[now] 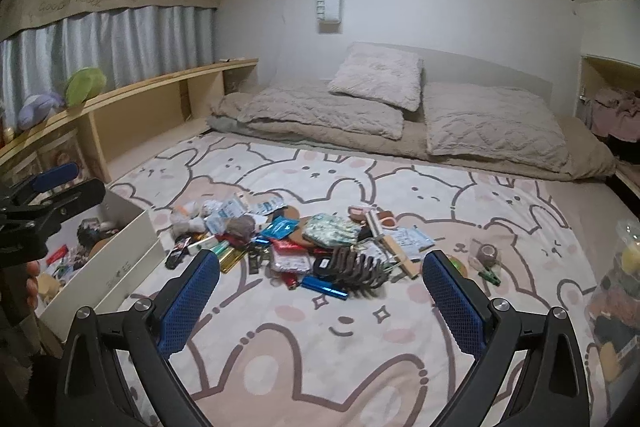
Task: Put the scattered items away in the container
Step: 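Lower both open tools toward the pile of lighters on the bed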
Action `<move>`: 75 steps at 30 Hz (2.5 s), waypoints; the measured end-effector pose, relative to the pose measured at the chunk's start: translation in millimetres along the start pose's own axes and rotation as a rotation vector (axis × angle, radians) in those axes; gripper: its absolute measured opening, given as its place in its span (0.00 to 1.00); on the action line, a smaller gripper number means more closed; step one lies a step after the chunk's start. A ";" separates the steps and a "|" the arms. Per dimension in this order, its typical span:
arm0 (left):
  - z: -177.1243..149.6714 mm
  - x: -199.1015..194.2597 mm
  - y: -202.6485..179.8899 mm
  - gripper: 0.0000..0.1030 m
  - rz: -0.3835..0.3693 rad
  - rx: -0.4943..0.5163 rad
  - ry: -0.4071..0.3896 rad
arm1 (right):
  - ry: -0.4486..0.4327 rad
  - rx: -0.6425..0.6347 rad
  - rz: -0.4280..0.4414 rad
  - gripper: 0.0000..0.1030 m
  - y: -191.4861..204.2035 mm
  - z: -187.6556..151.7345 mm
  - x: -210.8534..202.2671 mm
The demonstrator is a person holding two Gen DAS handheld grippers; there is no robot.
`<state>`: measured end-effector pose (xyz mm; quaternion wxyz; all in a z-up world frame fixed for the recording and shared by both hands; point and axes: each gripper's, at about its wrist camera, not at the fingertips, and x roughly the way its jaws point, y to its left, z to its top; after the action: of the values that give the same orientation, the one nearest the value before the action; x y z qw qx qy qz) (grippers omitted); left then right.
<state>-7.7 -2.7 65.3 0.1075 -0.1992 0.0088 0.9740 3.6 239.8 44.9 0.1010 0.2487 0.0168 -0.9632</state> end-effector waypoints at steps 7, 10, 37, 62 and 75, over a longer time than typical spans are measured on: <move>12.0 21.6 -5.3 1.00 -0.048 -0.043 -0.007 | -0.035 0.030 -0.049 0.98 -26.3 9.4 6.1; 16.6 31.2 -4.3 1.00 -0.060 -0.071 -0.002 | -0.061 0.045 -0.081 0.99 -37.6 9.8 9.8; -11.4 107.1 11.7 1.00 0.022 -0.075 0.008 | -0.091 0.237 -0.122 1.00 -104.5 -27.0 64.1; -43.7 138.0 23.1 1.00 0.047 -0.085 0.133 | 0.048 0.181 -0.114 1.00 -82.9 -64.6 100.8; -75.4 168.1 26.2 1.00 0.065 -0.065 0.330 | 0.215 0.144 -0.041 1.00 -47.3 -98.5 136.2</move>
<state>-135.1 1.8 -70.4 0.0664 -0.3595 0.0012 0.9308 -75.7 268.9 -107.9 0.0611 0.3567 -0.0364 -0.9315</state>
